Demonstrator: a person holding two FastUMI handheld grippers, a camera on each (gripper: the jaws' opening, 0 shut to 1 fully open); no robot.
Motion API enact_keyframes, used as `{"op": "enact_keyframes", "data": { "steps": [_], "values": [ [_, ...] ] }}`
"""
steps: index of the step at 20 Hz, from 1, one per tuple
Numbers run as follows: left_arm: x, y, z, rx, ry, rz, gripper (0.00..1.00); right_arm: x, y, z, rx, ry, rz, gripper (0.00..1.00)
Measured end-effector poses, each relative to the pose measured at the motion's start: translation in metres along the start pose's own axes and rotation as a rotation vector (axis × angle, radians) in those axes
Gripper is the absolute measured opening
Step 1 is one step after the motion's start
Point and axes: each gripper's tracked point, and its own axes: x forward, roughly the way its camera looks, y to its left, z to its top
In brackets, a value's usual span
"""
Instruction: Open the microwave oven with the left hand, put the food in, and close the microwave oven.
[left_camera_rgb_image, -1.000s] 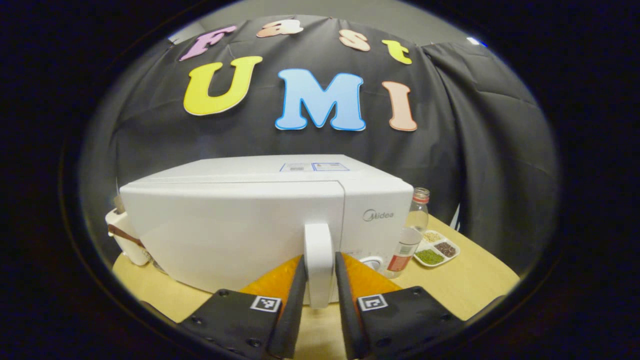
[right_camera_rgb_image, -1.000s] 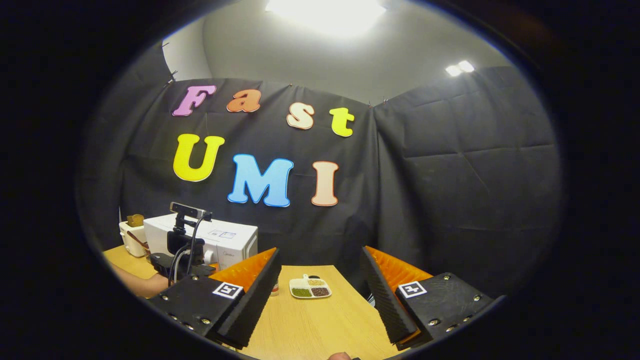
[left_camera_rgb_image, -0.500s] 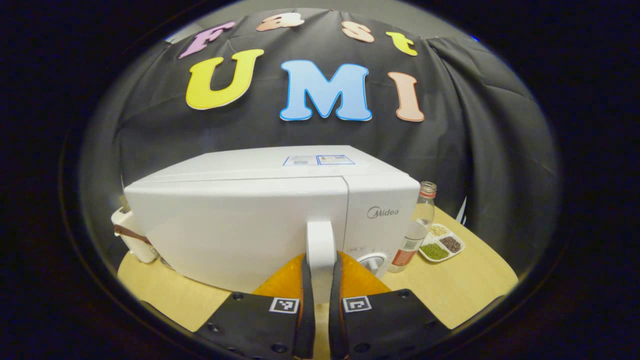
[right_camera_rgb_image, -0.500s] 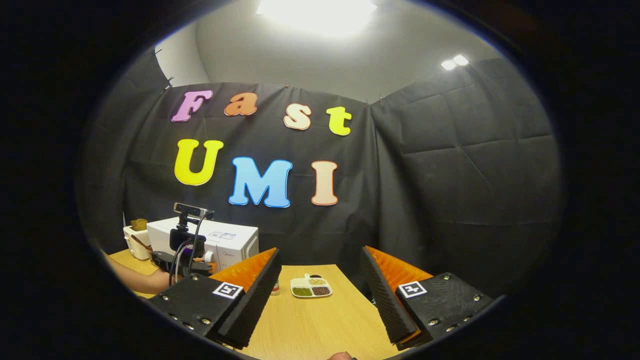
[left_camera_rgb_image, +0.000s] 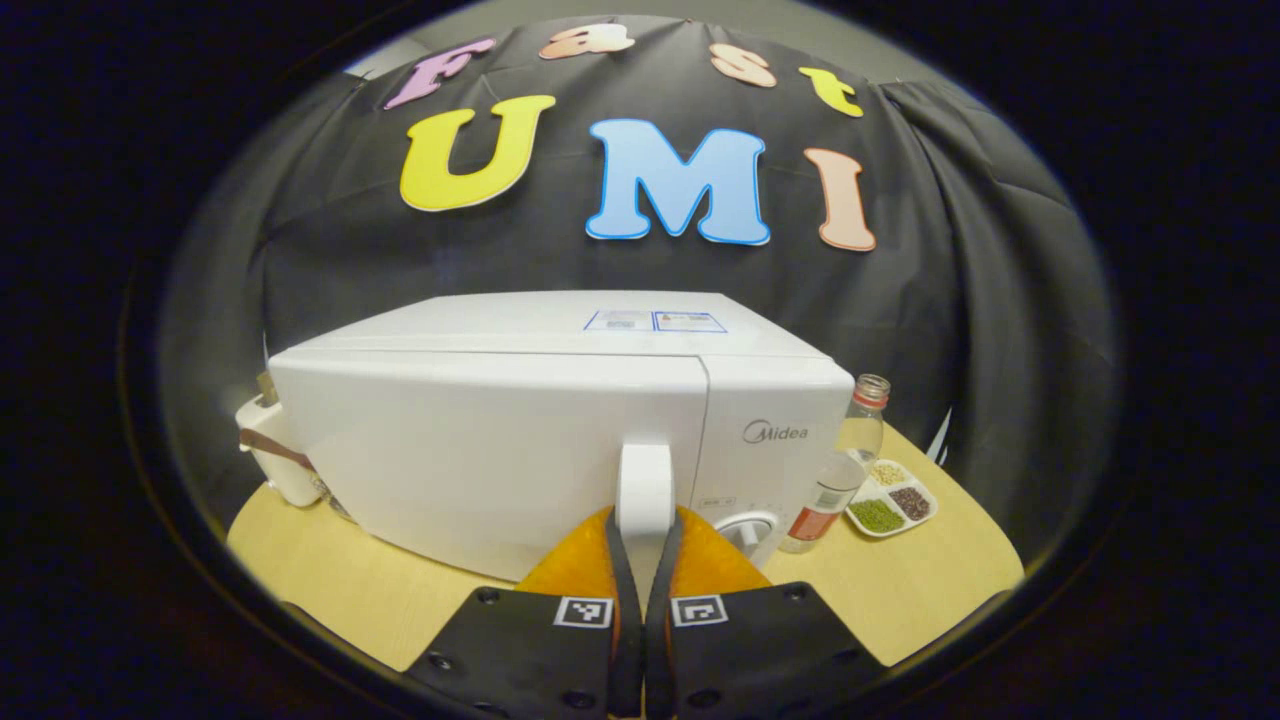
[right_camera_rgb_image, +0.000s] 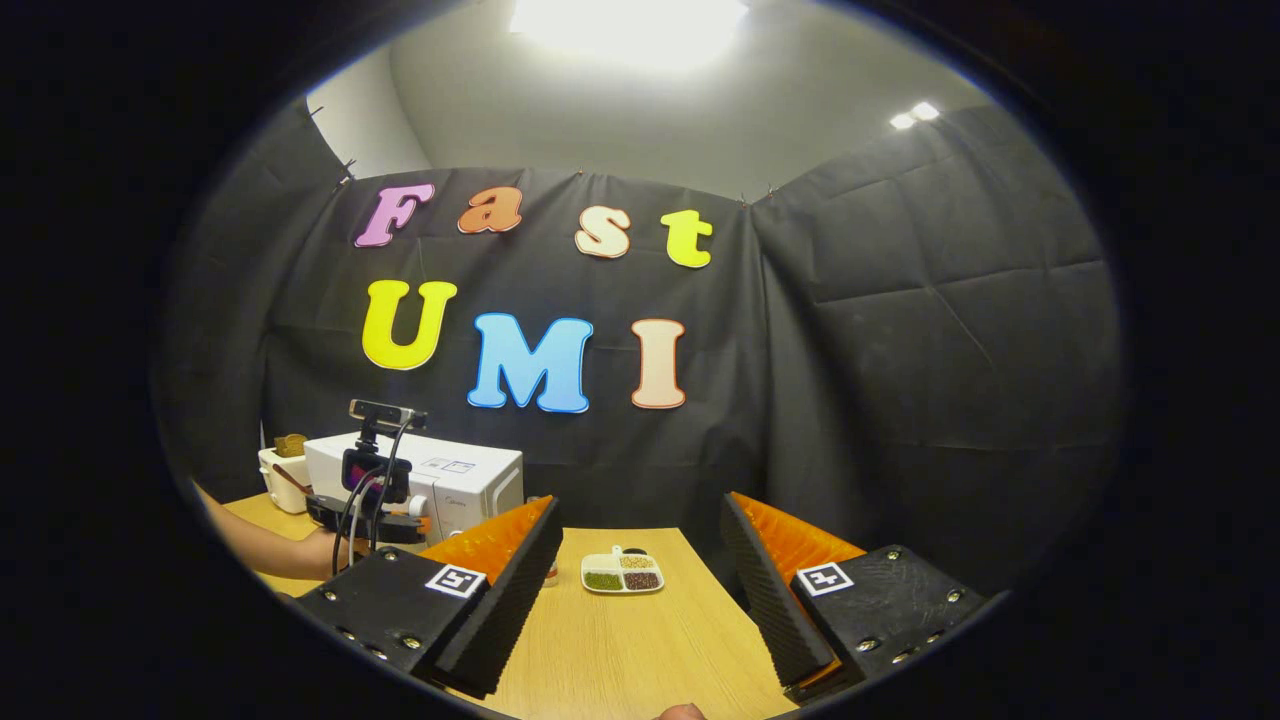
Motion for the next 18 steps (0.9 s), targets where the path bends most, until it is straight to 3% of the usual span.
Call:
{"op": "enact_keyframes", "data": {
  "steps": [9, 14, 18],
  "values": [
    [-0.098, 0.034, -0.04, -0.022, 0.0, -0.028, 0.08, 0.03, 0.034, 0.001, 0.033, -0.026, 0.154, 0.97],
    [-0.144, 0.068, -0.058, -0.015, 0.014, 0.059, 0.11, 0.014, 0.057, 0.0, 0.038, -0.038, 0.281, 0.97],
    [-0.187, 0.108, -0.074, -0.027, 0.021, 0.133, 0.14, -0.001, 0.073, -0.007, 0.044, -0.016, 0.33, 0.97]
  ]
}}
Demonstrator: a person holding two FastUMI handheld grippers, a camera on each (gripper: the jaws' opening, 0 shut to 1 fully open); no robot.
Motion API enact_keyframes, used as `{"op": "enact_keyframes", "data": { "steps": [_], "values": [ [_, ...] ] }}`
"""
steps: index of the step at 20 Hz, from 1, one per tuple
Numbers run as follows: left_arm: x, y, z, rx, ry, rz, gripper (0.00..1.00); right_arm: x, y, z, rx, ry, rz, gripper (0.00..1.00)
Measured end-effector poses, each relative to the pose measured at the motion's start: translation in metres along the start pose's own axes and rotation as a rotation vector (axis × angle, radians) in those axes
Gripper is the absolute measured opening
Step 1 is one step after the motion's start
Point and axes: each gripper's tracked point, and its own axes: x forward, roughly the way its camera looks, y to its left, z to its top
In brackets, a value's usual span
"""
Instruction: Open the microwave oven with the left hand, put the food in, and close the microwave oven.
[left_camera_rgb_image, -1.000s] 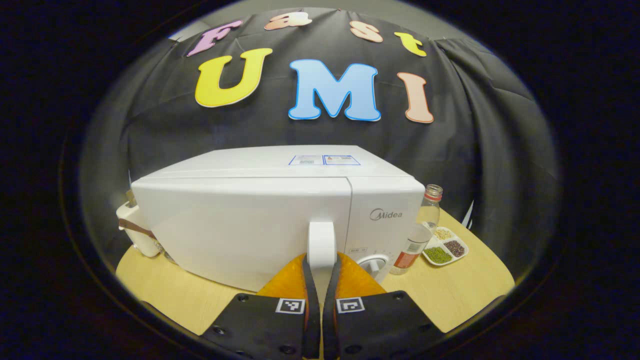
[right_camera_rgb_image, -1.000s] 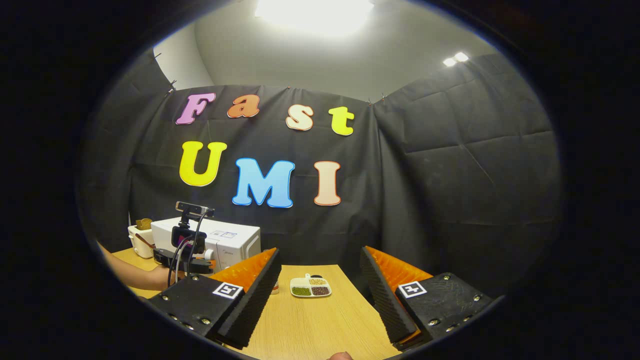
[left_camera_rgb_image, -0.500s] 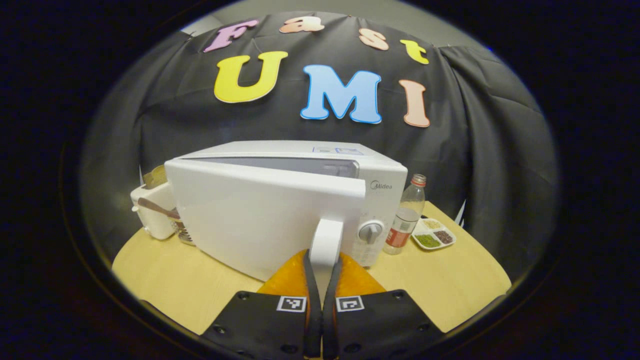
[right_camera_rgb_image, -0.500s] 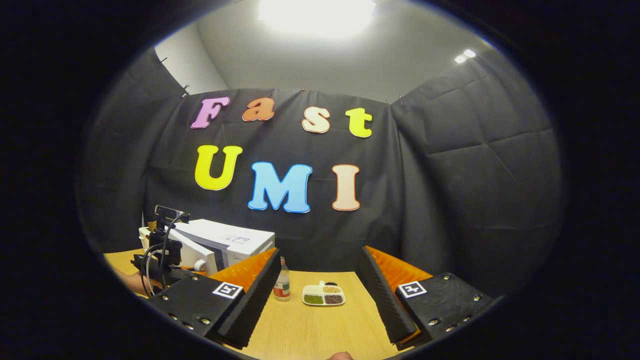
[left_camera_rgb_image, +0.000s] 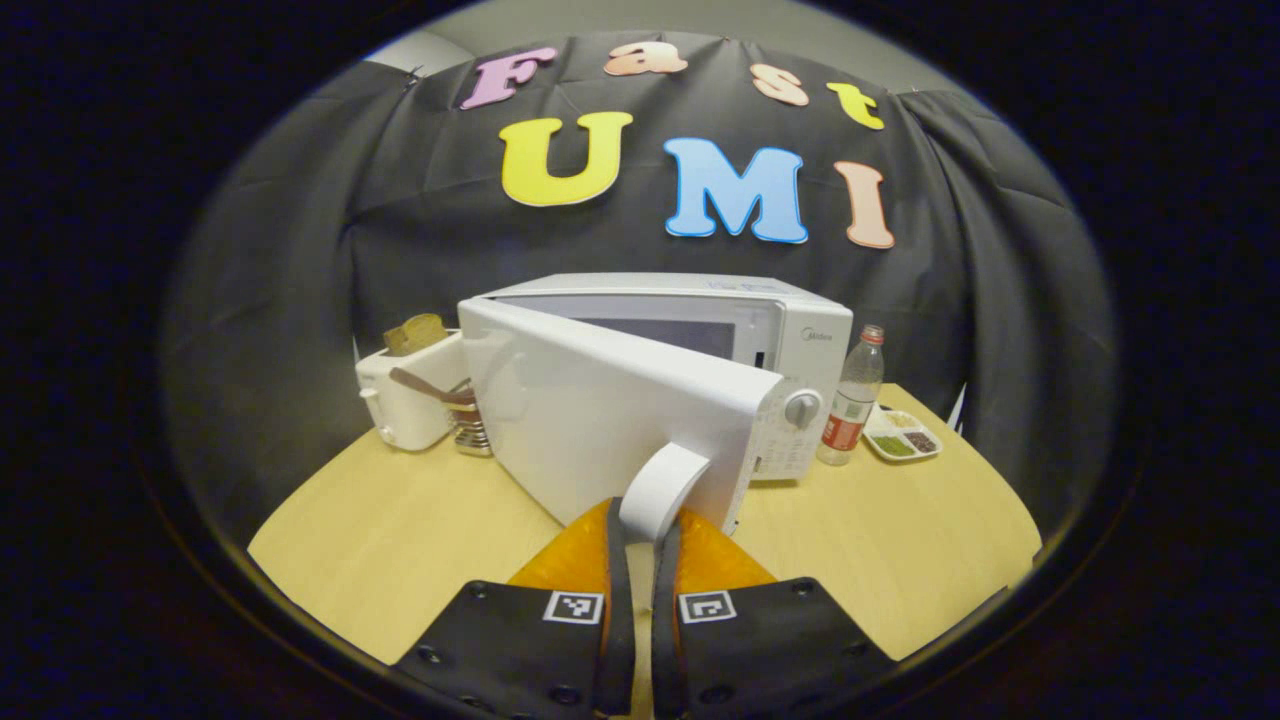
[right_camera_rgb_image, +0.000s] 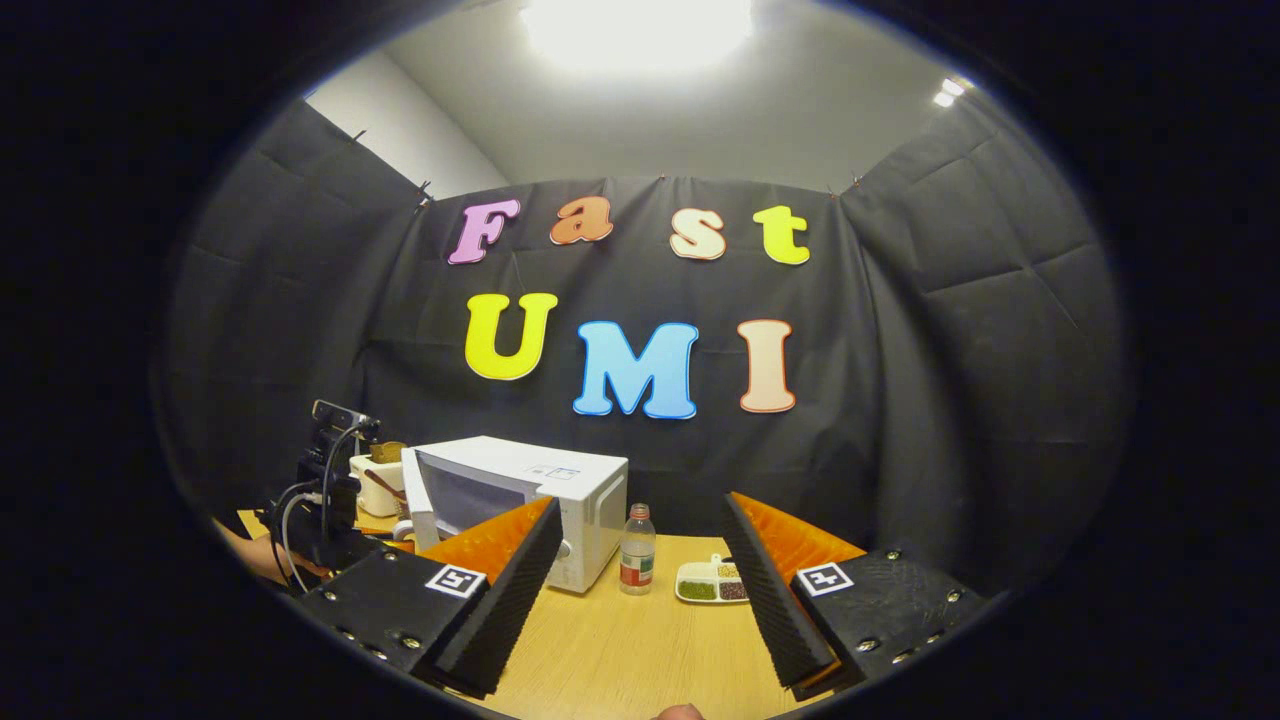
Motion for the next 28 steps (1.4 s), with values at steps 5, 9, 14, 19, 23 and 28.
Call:
{"op": "enact_keyframes", "data": {
  "steps": [5, 9, 14, 19, 23, 28],
  "values": [
    [-0.024, 0.042, -0.013, 0.004, 0.001, 0.009, 0.13, -0.007, 0.039, 0.007, 0.009, -0.002, 0.021, 0.97],
    [-0.035, 0.07, -0.017, 0.017, 0.0, -0.01, 0.13, -0.016, 0.073, 0.009, -0.009, -0.003, 0.01, 0.97],
    [-0.043, 0.104, -0.024, 0.032, -0.007, -0.045, 0.15, -0.025, 0.113, 0.01, -0.002, 0.002, -0.021, 0.97],
    [-0.048, 0.142, -0.029, 0.048, -0.015, -0.065, 0.15, -0.026, 0.145, 0.007, -0.002, 0.02, -0.051, 0.97],
    [-0.049, 0.177, -0.033, 0.043, -0.02, -0.064, 0.16, -0.02, 0.173, 0.004, -0.008, 0.036, -0.049, 0.97],
    [-0.051, 0.211, -0.036, 0.007, -0.03, -0.084, 0.15, -0.013, 0.203, 0.0, -0.002, 0.049, -0.018, 0.97]
  ]
}}
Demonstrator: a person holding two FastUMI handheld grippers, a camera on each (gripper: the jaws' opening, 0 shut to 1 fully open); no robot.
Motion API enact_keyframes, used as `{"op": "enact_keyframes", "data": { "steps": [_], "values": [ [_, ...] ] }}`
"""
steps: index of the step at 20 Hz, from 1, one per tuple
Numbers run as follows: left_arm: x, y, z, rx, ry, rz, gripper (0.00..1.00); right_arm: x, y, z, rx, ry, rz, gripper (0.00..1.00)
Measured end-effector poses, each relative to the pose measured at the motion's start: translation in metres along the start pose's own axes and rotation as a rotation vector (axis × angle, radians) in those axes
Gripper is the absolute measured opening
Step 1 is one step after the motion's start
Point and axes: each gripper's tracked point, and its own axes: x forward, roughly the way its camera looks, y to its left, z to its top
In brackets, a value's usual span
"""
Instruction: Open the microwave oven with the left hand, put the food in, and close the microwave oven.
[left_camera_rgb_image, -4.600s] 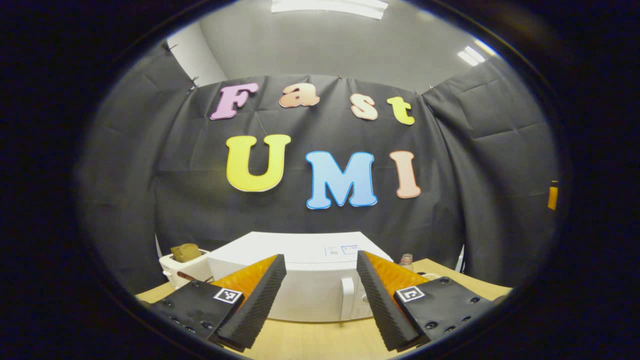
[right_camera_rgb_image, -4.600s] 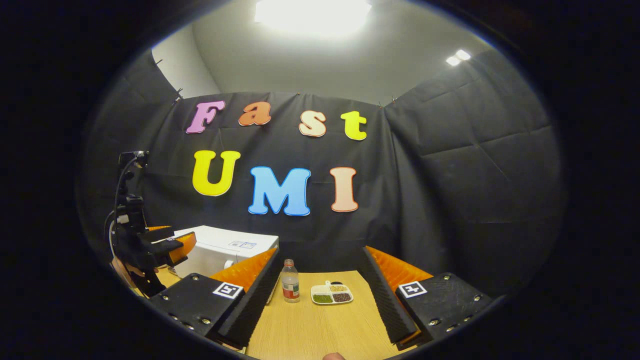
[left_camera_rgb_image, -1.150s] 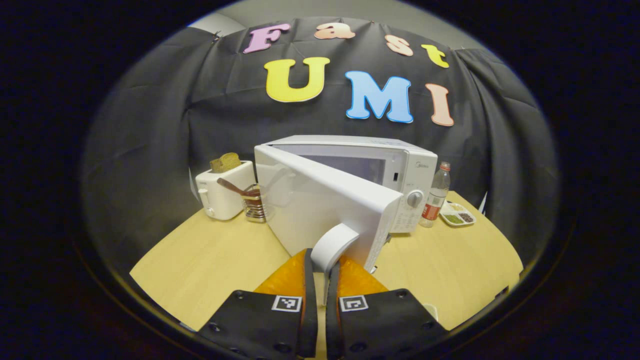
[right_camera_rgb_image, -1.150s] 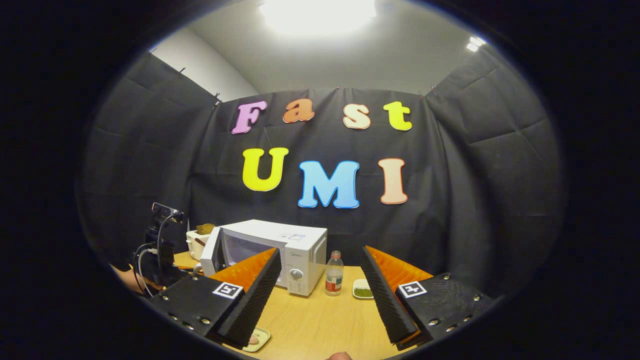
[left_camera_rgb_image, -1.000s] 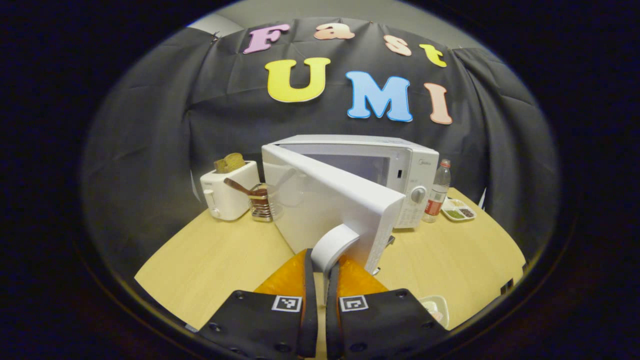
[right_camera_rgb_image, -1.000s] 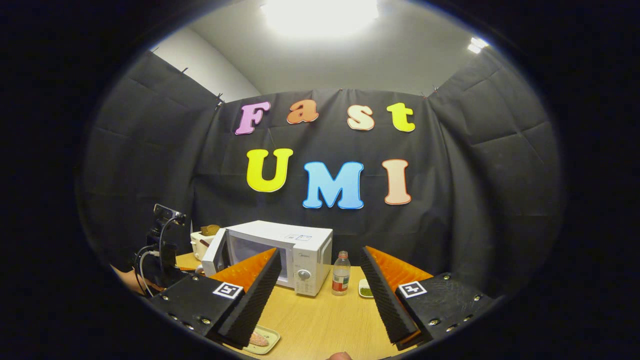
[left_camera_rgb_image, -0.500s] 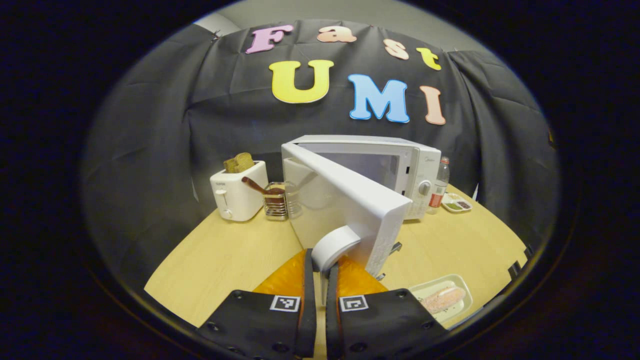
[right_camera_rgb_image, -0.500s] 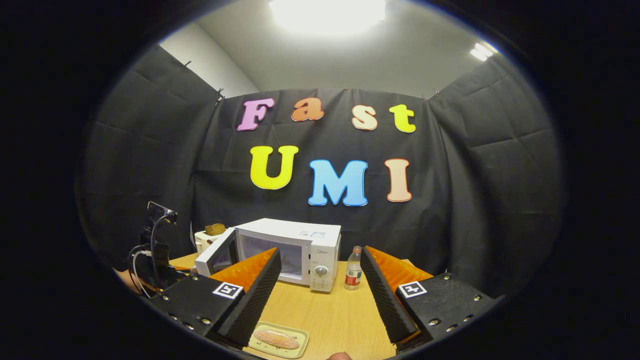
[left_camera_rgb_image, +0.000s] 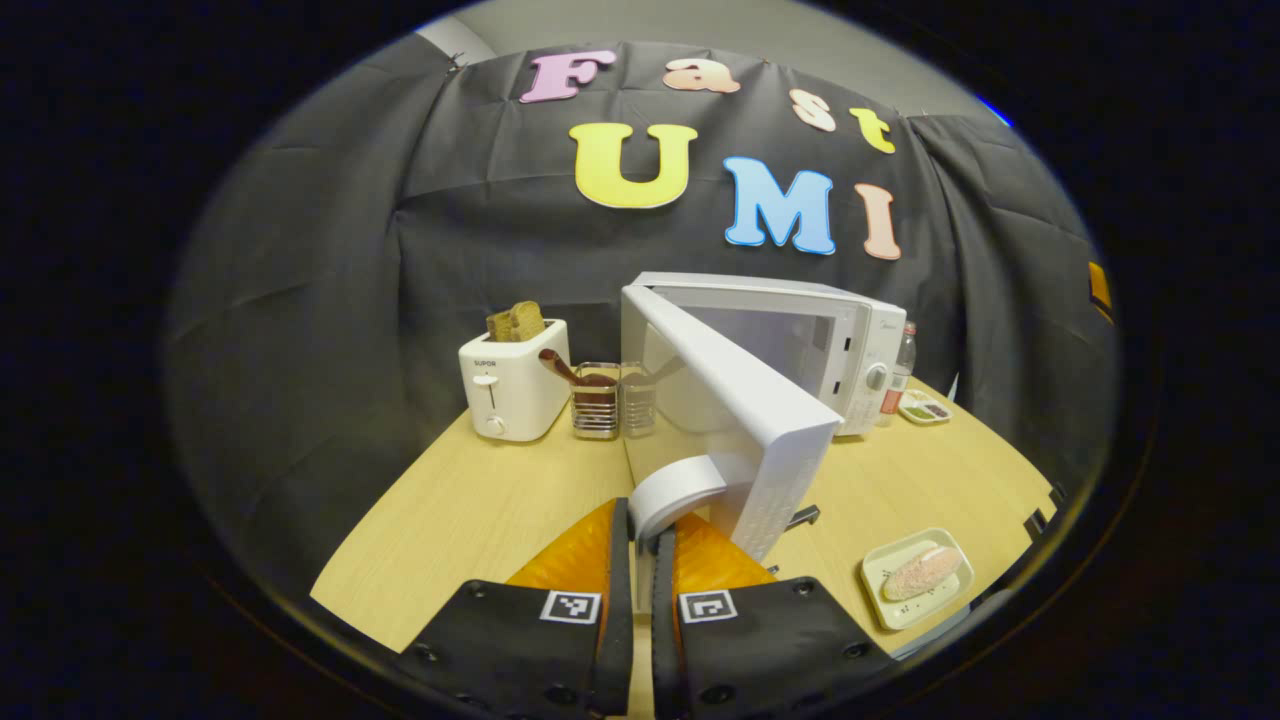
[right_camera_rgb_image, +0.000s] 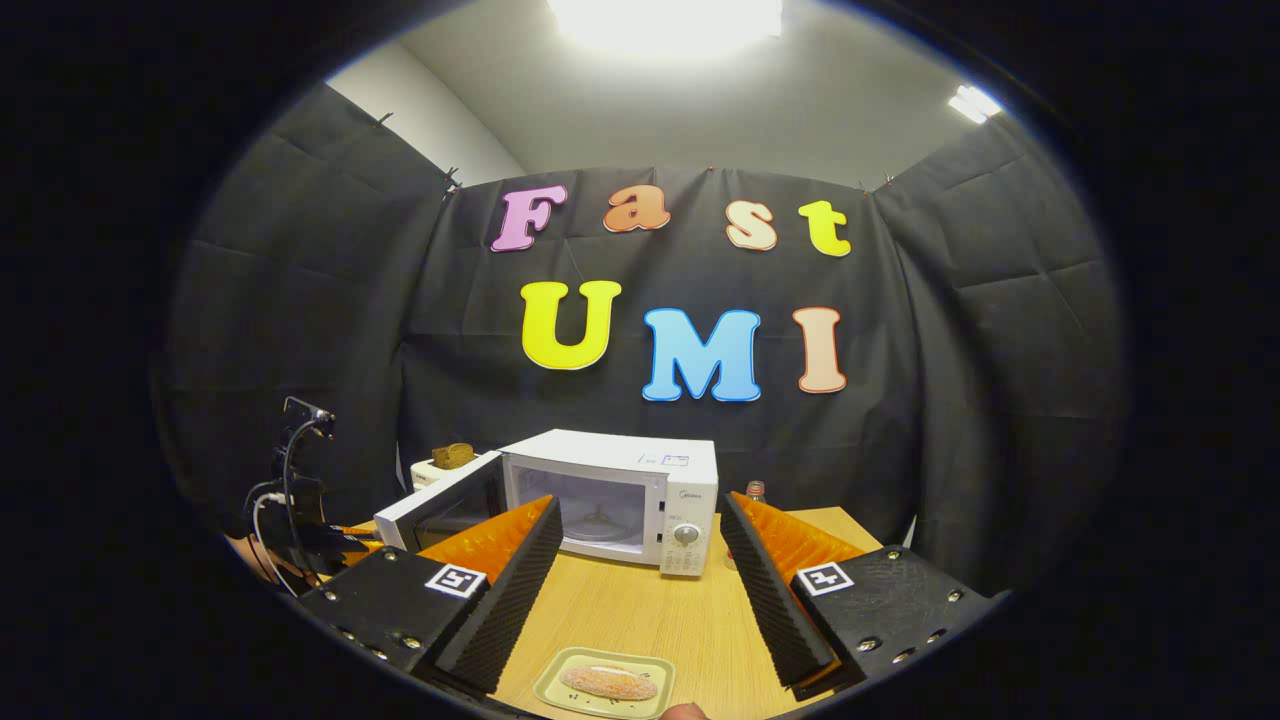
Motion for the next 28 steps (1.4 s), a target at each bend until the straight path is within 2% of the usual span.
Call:
{"op": "enact_keyframes", "data": {
  "steps": [4, 7, 9, 10, 11, 13, 14, 17, 18, 20, 21, 24, 28],
  "values": [
    [-0.003, 0.006, -0.004, -0.048, -0.013, -0.025, 0.2, 0.006, 0.015, -0.005, -0.025, 0.026, 0.038, 0.97],
    [-0.02, 0.015, -0.016, -0.098, -0.021, -0.012, 0.26, 0.014, 0.028, -0.018, -0.058, 0.08, 0.124, 0.97],
    [-0.039, 0.02, -0.02, -0.091, -0.031, 0.003, 0.29, 0.025, 0.031, -0.027, -0.093, 0.117, 0.174, 0.98],
    [-0.05, 0.023, -0.016, -0.09, -0.045, 0.014, 0.42, 0.032, 0.034, -0.03, -0.112, 0.127, 0.202, 0.97],
    [-0.061, 0.027, -0.011, -0.092, -0.069, 0.029, 0.51, 0.038, 0.037, -0.035, -0.131, 0.136, 0.229, 0.97],
    [-0.081, 0.04, 0.002, -0.092, -0.115, 0.084, 0.82, 0.053, 0.043, -0.051, -0.174, 0.173, 0.285, 0.97],
    [-0.091, 0.044, 0.006, -0.09, -0.131, 0.106, 0.9, 0.06, 0.048, -0.062, -0.191, 0.2, 0.322, 0.97],
    [-0.122, 0.055, 0.019, -0.064, -0.172, 0.173, 0.9, 0.076, 0.06, -0.098, -0.227, 0.296, 0.419, 0.98],
    [-0.131, 0.061, 0.026, -0.043, -0.192, 0.206, 0.94, 0.081, 0.059, -0.108, -0.252, 0.32, 0.432, 0.98],
    [-0.15, 0.069, 0.038, 0.0, -0.234, 0.272, 0.95, 0.087, 0.06, -0.134, -0.3, 0.382, 0.477, 0.98],
    [-0.158, 0.069, 0.044, 0.012, -0.253, 0.293, 0.94, 0.086, 0.062, -0.148, -0.313, 0.426, 0.516, 0.98],
    [-0.173, 0.071, 0.065, -0.001, -0.304, 0.323, 0.95, 0.074, 0.068, -0.197, -0.352, 0.586, 0.665, 0.98],
    [-0.191, 0.071, 0.082, -0.016, -0.342, 0.352, 0.95, 0.057, 0.059, -0.243, -0.419, 0.758, 0.762, 0.98]
  ]
}}
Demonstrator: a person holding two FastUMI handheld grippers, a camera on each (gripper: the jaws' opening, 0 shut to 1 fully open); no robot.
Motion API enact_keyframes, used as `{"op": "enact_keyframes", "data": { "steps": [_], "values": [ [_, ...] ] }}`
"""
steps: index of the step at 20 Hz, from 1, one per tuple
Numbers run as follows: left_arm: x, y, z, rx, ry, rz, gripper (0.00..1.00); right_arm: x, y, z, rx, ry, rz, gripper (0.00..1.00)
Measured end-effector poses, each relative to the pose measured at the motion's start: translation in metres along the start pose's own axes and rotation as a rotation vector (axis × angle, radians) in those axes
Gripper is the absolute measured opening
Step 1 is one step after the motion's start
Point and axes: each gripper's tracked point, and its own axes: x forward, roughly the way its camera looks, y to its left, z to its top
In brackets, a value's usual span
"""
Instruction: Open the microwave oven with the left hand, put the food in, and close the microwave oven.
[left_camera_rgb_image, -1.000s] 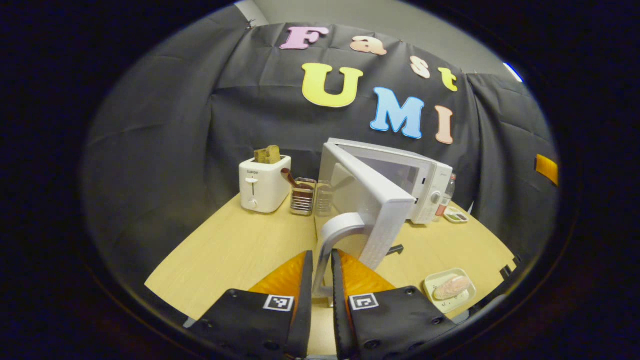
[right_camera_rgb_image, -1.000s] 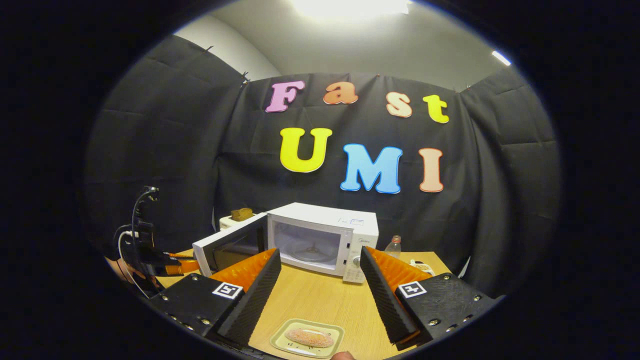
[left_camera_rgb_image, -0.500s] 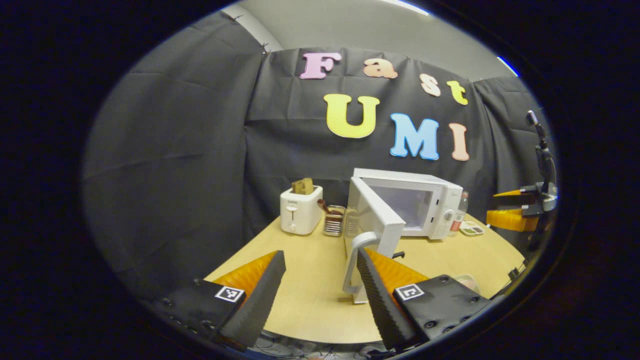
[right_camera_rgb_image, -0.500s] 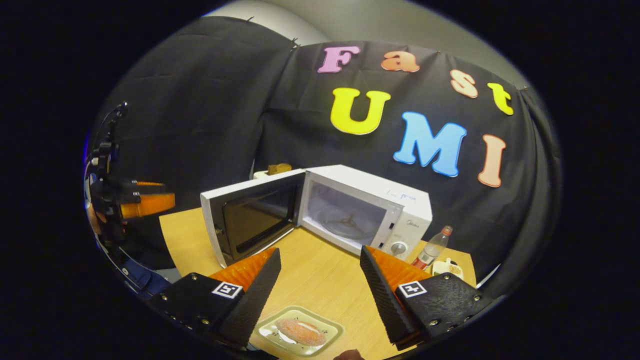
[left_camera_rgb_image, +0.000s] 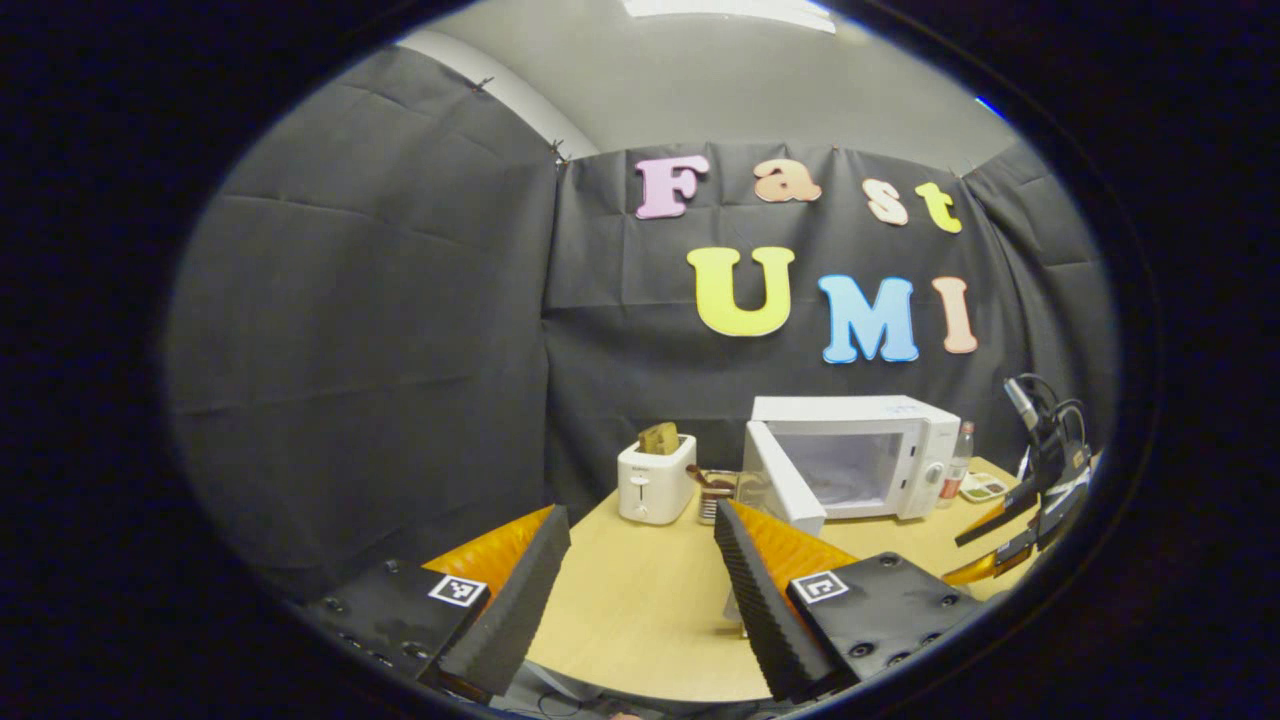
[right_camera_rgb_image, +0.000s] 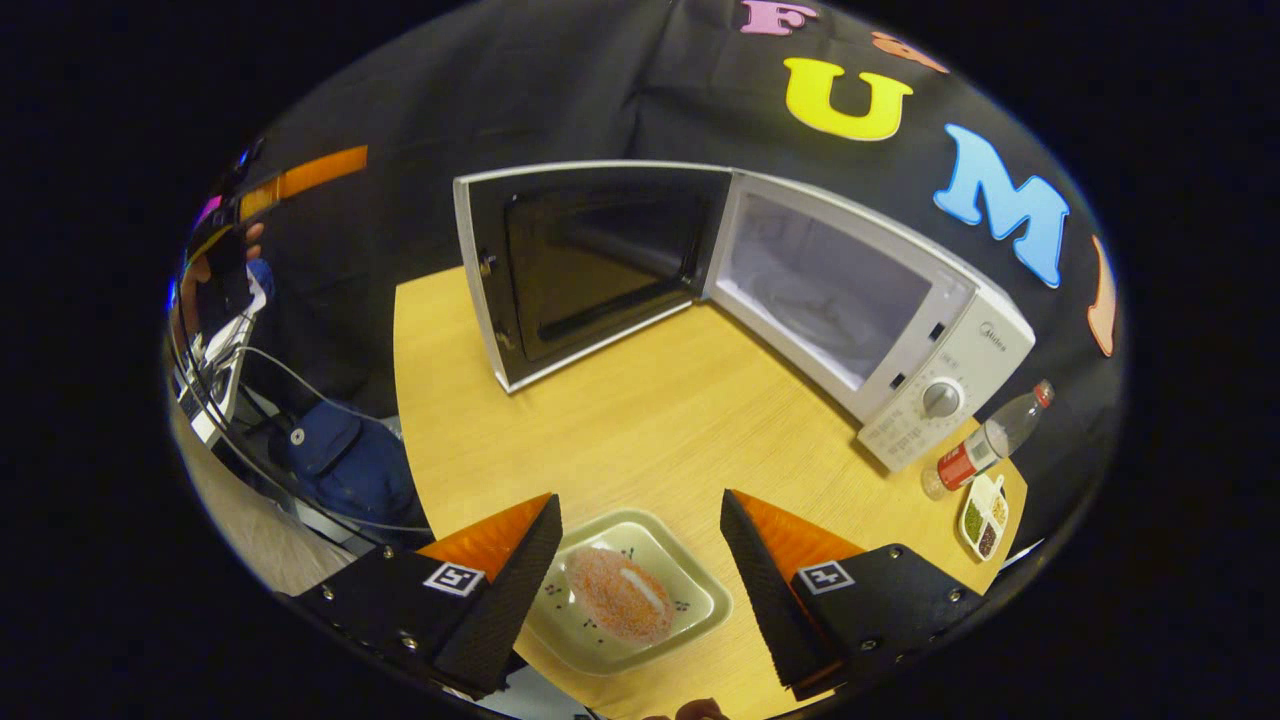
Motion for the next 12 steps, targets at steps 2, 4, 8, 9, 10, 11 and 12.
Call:
{"op": "enact_keyframes", "data": {
  "steps": [2, 4, 8, 9, 10, 11, 12],
  "values": [
    [-0.004, -0.003, 0.012, 0.02, -0.021, 0.0, 0.96, 0.006, -0.001, -0.02, -0.027, 0.077, 0.027, 0.98],
    [-0.005, -0.003, 0.018, 0.037, -0.03, 0.005, 0.95, 0.014, 0.004, -0.039, -0.032, 0.145, 0.068, 0.98],
    [-0.004, -0.005, 0.02, 0.046, -0.027, 0.019, 0.95, 0.025, 0.011, -0.065, -0.053, 0.239, 0.126, 0.98],
    [-0.004, -0.005, 0.018, 0.049, -0.021, 0.023, 0.95, 0.027, 0.011, -0.069, -0.056, 0.257, 0.134, 0.98],
    [-0.004, -0.005, 0.017, 0.051, -0.018, 0.023, 0.96, 0.029, 0.011, -0.074, -0.057, 0.275, 0.142, 0.98],
    [-0.005, -0.005, 0.016, 0.052, -0.014, 0.026, 0.94, 0.03, 0.011, -0.078, -0.052, 0.295, 0.156, 0.98],
    [-0.005, -0.005, 0.015, 0.046, -0.008, 0.025, 0.95, 0.032, 0.012, -0.082, -0.05, 0.309, 0.165, 0.98]
  ]
}}
